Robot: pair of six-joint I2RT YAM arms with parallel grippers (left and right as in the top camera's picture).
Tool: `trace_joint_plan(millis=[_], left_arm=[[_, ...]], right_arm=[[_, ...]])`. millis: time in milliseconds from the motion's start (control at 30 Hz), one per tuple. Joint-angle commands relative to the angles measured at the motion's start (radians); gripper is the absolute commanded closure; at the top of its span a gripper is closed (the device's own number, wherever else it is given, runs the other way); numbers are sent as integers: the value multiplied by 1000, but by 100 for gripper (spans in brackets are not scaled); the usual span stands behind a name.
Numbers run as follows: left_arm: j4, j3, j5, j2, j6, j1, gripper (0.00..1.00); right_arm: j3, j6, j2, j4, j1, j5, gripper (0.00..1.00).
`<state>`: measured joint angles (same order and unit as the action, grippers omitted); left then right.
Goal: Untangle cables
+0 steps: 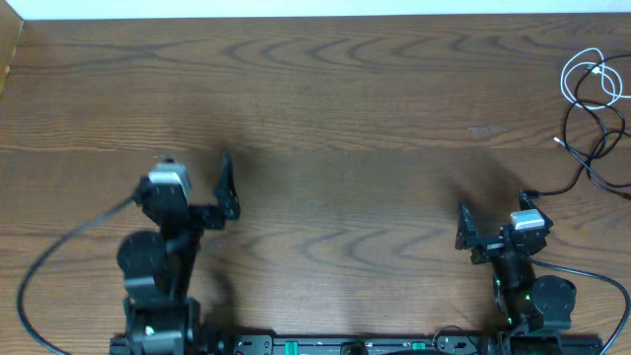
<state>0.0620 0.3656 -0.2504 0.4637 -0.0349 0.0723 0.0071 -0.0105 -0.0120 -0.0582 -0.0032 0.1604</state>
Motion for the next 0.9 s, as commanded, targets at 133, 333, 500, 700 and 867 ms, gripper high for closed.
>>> trace_joint_plan(millis=[133,333,500,700,867], left_arm=[[38,-189,87,-210,90,1,2],[37,-289,136,-345,188,-45,2],[38,-352,136,-417,215,-46,2],[-32,-362,136,-462,243,-46,2],[-118,-362,140,-462,263,-46,2]], right_arm=[[-2,10,6,-4,8,3,1],[-2,10,6,-4,8,3,1],[-2,10,6,-4,8,3,1],[-2,10,6,-4,8,3,1],[-2,10,6,-4,8,3,1]])
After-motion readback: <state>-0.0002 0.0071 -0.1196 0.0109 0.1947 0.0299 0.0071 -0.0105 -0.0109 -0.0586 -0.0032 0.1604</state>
